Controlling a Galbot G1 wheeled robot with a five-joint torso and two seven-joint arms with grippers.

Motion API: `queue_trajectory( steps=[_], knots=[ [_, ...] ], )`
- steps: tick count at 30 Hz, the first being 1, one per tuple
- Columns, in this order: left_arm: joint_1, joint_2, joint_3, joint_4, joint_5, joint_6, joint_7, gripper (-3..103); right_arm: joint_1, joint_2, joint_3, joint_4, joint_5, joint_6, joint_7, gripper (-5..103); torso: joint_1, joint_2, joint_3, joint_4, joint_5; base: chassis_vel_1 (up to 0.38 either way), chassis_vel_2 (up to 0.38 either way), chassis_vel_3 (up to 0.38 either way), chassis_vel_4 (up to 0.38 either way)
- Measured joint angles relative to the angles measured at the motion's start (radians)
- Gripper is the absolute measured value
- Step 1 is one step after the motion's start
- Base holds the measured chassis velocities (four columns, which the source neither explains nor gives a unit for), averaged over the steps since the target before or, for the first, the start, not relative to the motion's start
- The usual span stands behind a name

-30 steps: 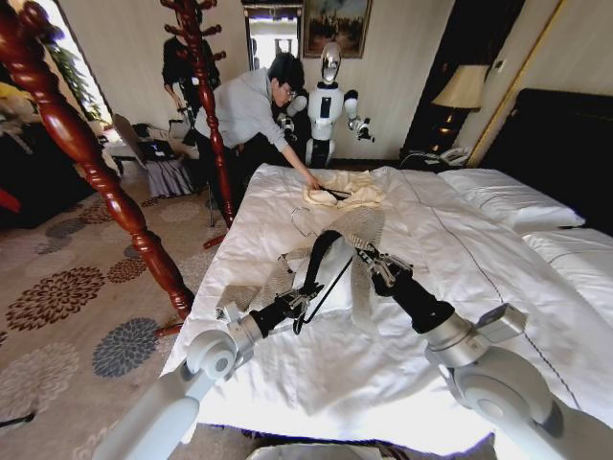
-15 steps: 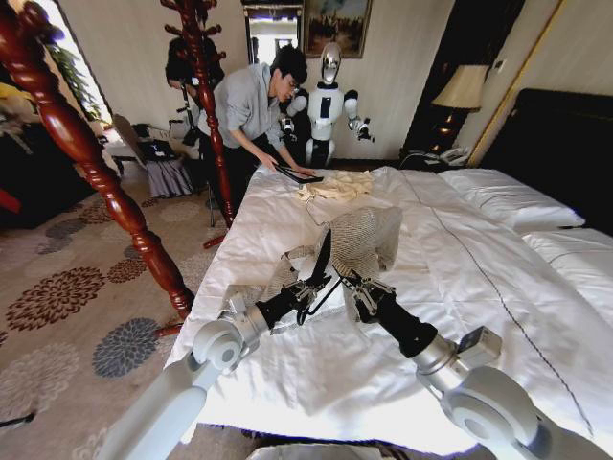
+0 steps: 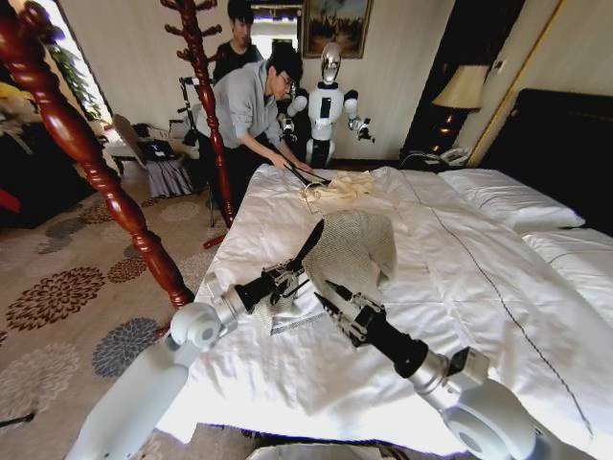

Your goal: Pick up the clothes from the bed and hang them on the clothes hanger.

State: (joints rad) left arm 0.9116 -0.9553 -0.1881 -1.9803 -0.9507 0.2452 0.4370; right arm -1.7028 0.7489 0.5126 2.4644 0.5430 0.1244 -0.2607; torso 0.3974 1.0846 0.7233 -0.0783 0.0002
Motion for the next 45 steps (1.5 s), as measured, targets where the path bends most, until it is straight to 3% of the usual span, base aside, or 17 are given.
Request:
queue_trajectory(
  steps=[1,5,7,8,9,12,15,17,21,27,32,38,45],
  knots=[
    [-0.010,-0.002,-0.003,0.015,0.004,-0.003,0.014,18,-0.002,0.005,0.001,-0.002,-0.011,0.001,0.002,57,0.000,0.000,0.000,-0.0001,-0.0001,0.000,0.000,0.000,0.000],
    [-0.027,-0.002,-0.015,0.046,0.020,-0.011,0.050,18,0.004,0.012,0.018,0.003,-0.010,-0.016,0.070,69,0.000,0.000,0.000,0.0001,0.0000,0.000,0.000,0.000,0.000],
    [-0.041,0.008,-0.030,0.077,0.055,-0.020,0.097,18,0.042,0.012,0.043,0.028,0.022,-0.093,0.257,80,0.000,0.000,0.000,0.0001,-0.0001,0.000,0.000,0.000,0.000],
    [-0.041,0.008,-0.030,0.077,0.055,-0.020,0.097,18,0.042,0.012,0.043,0.028,0.022,-0.093,0.257,80,0.000,0.000,0.000,0.0001,-0.0001,0.000,0.000,0.000,0.000],
    [-0.045,0.013,-0.036,0.085,0.063,-0.023,0.110,18,0.057,0.010,0.052,0.031,0.038,-0.123,0.320,80,0.000,0.000,0.000,0.0002,-0.0002,0.000,0.000,0.000,0.000],
    [-0.057,0.039,-0.057,0.109,0.076,-0.028,0.149,18,0.110,-0.014,0.096,0.034,0.060,-0.195,0.498,95,0.000,0.000,0.000,0.0003,0.0001,0.000,0.000,0.000,0.000],
    [-0.059,0.061,-0.069,0.113,0.078,-0.030,0.172,18,0.130,-0.031,0.118,0.034,0.035,-0.213,0.548,99,0.000,0.000,0.000,0.0003,0.0000,0.000,0.000,0.000,0.000],
    [-0.058,0.097,-0.084,0.106,0.078,-0.030,0.209,18,0.152,-0.059,0.152,0.011,-0.041,-0.237,0.602,100,0.000,0.000,0.000,0.0004,-0.0001,0.000,0.000,0.000,0.000],
    [-0.040,0.131,-0.100,0.079,0.079,-0.030,0.245,18,0.167,-0.091,0.165,-0.035,-0.134,-0.276,0.636,100,0.000,0.000,0.000,0.0001,0.0002,0.000,0.000,0.000,0.000],
    [0.005,0.145,-0.116,0.034,0.092,-0.030,0.282,18,0.176,-0.147,0.157,-0.095,-0.206,-0.300,0.612,100,0.000,0.000,0.000,0.0003,0.0001,0.000,0.000,0.000,0.000],
    [0.038,0.143,-0.113,-0.006,0.133,-0.027,0.308,18,0.190,-0.211,0.157,-0.130,-0.295,-0.225,0.471,100,0.000,0.000,0.000,0.0002,0.0001,0.000,0.000,0.000,0.000],
    [0.063,0.143,-0.114,-0.029,0.157,-0.026,0.324,18,0.189,-0.230,0.156,-0.111,-0.315,-0.179,0.408,100,0.000,0.000,0.000,0.0002,-0.0001,0.000,0.000,0.000,0.000],
    [0.080,0.146,-0.117,-0.063,0.160,-0.018,0.327,18,0.189,-0.234,0.148,-0.117,-0.412,-0.116,0.349,100,0.000,0.000,0.000,0.0002,0.0000,0.000,0.000,0.000,0.000]
  ],
)
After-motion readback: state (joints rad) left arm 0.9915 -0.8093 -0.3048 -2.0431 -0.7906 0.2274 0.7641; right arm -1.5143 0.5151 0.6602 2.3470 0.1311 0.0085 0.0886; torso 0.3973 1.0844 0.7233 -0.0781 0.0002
